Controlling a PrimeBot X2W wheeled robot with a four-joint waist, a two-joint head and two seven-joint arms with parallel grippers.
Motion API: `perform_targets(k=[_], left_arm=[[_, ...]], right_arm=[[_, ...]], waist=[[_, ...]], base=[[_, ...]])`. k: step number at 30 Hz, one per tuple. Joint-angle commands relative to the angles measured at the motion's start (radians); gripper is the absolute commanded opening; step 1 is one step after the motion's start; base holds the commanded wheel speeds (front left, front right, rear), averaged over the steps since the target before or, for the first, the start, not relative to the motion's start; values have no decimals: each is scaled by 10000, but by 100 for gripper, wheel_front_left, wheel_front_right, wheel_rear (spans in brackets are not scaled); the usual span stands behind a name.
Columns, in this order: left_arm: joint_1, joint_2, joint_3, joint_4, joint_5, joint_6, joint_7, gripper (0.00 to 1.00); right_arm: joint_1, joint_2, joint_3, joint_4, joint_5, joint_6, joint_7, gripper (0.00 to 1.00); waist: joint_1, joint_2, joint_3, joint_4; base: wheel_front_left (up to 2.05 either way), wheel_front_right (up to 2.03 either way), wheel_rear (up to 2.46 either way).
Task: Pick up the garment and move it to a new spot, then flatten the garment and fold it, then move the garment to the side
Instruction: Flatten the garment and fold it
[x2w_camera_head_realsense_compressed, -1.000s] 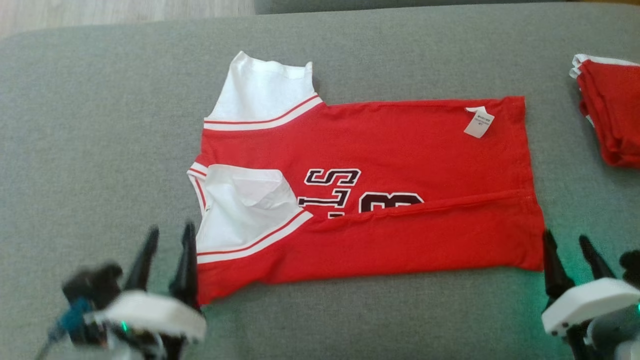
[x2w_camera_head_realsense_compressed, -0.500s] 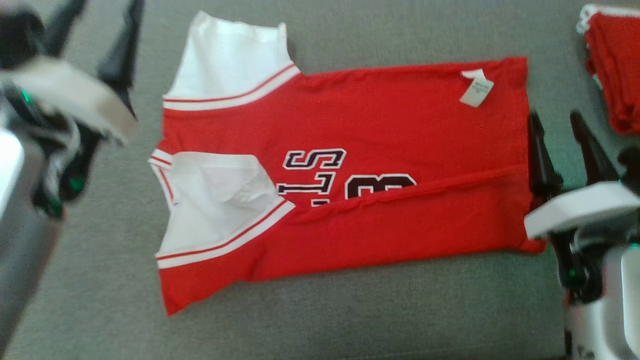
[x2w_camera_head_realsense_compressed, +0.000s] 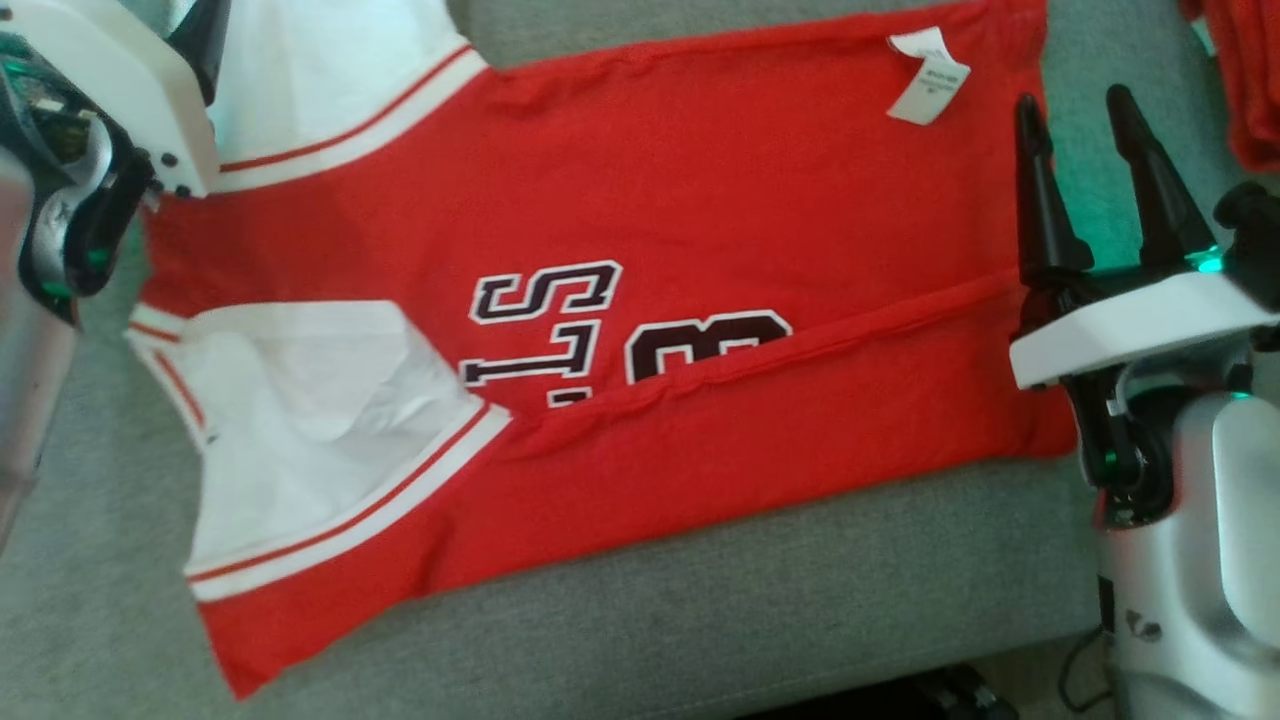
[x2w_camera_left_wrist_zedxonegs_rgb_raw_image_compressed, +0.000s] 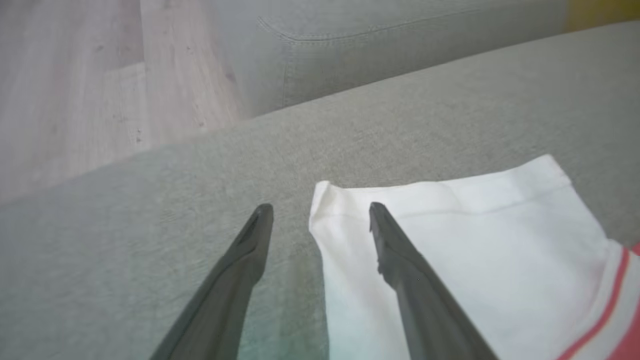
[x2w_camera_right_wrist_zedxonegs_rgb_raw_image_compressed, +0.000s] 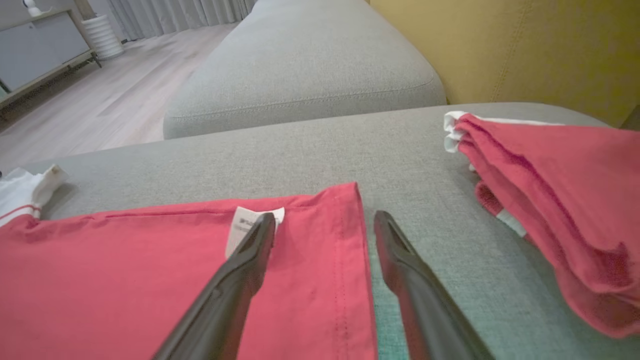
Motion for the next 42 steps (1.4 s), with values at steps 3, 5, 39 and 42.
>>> perform_targets(k=[3, 5, 39, 42], left_arm=[[-544, 350, 321, 66, 74, -157, 89, 100], [-566, 327, 257, 222, 19, -242, 198, 100], [-36, -877, -85, -1232, -186, -474, -1922, 0], [1, -879, -104, -1222, -204, -465, -1917, 0]], right_arm=[[-166, -60, 240, -246, 77, -7, -197, 100], [-213, -60, 236, -189, 92, -7, -242, 100], [-3635, -2031, 426, 4261, -260, -7, 3252, 70], [-3756, -2094, 532, 4513, -149, -7, 3261, 42]], waist=[[-3, 1, 393, -353], [-3, 1, 426, -378], [-3, 1, -526, 1478], [-3, 1, -542, 1497]], base=[[0, 0, 0], [0, 0, 0], [0, 0, 0], [0, 0, 0]])
